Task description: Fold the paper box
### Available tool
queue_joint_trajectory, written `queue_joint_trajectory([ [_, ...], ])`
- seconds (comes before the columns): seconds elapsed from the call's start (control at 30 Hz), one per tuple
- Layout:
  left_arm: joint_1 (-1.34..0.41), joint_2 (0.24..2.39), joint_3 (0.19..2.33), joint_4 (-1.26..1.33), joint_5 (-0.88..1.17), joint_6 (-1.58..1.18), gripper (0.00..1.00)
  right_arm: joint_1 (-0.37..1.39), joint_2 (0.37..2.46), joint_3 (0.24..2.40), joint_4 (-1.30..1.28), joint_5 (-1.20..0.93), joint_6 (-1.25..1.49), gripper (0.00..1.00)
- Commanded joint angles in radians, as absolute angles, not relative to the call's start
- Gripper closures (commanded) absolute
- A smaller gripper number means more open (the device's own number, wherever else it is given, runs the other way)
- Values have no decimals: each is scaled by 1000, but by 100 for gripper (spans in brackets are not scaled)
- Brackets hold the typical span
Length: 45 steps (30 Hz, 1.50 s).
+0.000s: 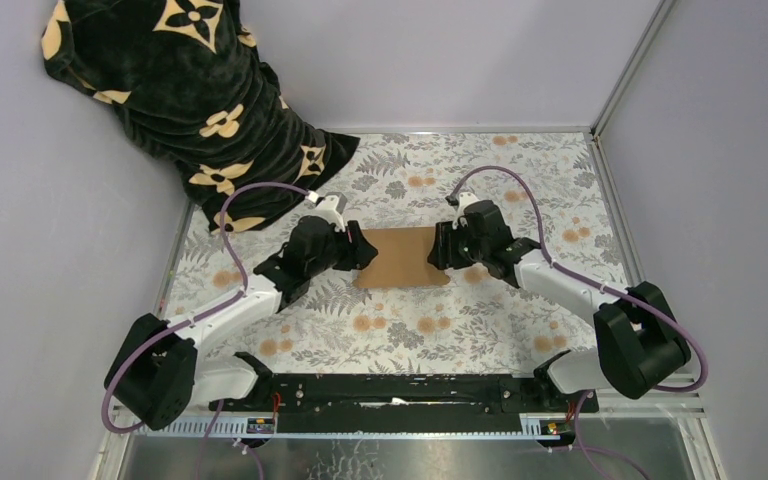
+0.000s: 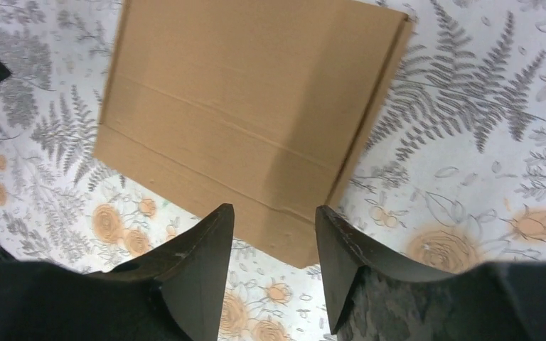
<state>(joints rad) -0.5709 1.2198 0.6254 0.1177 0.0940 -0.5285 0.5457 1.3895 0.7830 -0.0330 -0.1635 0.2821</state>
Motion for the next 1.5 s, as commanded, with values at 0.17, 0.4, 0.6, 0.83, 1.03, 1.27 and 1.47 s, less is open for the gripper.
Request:
queue_joint_trajectory([
  [0.17, -534, 1173, 499, 174, 67, -593, 2, 418, 1352, 644, 141, -336, 321, 12],
  [0.4, -529, 1124, 440, 259, 24, -608, 2, 404, 1366, 621, 236, -414, 356, 9],
  [0.6, -519, 1158, 394, 394, 84, -611, 2, 399, 1412, 617, 308, -460, 401, 1],
  [0.83, -514, 1199, 350, 492, 130, -605, 2, 397, 1446, 620, 337, -472, 417, 0],
  [1.03, -512, 1248, 360, 521, 156, -600, 2, 396, 1471, 609, 361, -476, 428, 0],
  [1.27, -511, 1312, 362, 560, 171, -605, 1, 396, 1491, 602, 388, -487, 439, 0],
  [1.47, -512, 1354, 351, 616, 187, -610, 2, 395, 1504, 600, 407, -496, 445, 0],
])
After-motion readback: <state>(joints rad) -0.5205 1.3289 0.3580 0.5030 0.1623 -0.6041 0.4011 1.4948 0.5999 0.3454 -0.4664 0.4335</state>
